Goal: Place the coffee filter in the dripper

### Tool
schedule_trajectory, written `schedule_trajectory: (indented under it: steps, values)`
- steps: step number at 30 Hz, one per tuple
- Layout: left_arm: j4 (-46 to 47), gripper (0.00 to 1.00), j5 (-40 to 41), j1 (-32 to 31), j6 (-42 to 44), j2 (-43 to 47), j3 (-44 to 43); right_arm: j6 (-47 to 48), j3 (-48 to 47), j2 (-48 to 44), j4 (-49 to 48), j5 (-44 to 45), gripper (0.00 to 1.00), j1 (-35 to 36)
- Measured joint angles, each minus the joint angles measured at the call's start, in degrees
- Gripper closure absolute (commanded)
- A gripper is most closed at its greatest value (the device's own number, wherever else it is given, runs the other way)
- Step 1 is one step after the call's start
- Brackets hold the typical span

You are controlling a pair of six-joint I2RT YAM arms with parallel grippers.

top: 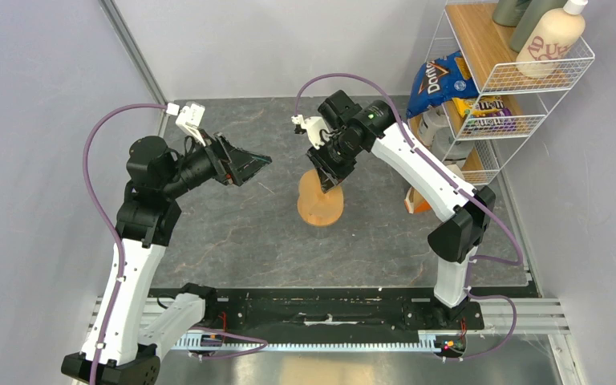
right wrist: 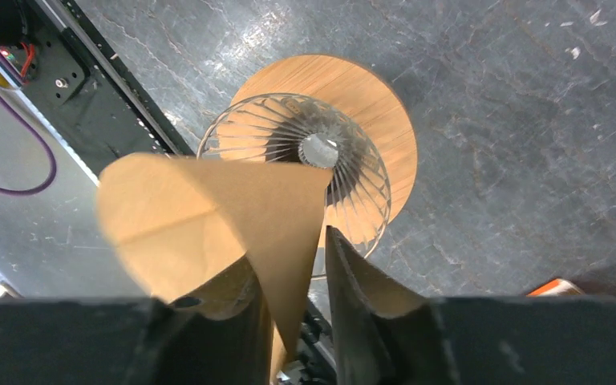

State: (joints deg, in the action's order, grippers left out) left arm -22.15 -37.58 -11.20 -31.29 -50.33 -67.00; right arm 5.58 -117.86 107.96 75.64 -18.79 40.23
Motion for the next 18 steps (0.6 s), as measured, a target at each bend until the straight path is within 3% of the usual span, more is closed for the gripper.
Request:
schedule_trajectory:
  steps: [4, 10, 18]
  values:
    - [-0.02, 0.1, -0.09, 0.26, 0.0, -0.17, 0.0, 0.35, -1.01, 0.48, -0.35, 0.17, 0.42, -0.2]
    - [-0.28, 0.13, -0.07, 0.83, 0.02, -0.26, 0.0, 1.49, -4.07, 0.48, -0.31, 0.46, 0.36, -1.86]
    - [-6.03, 0.45, -5.29, 0.35, 7.78, -3.8, -2.16, 3.74, -4.9, -4.35, 0.76, 0.24, 0.25, -4.66]
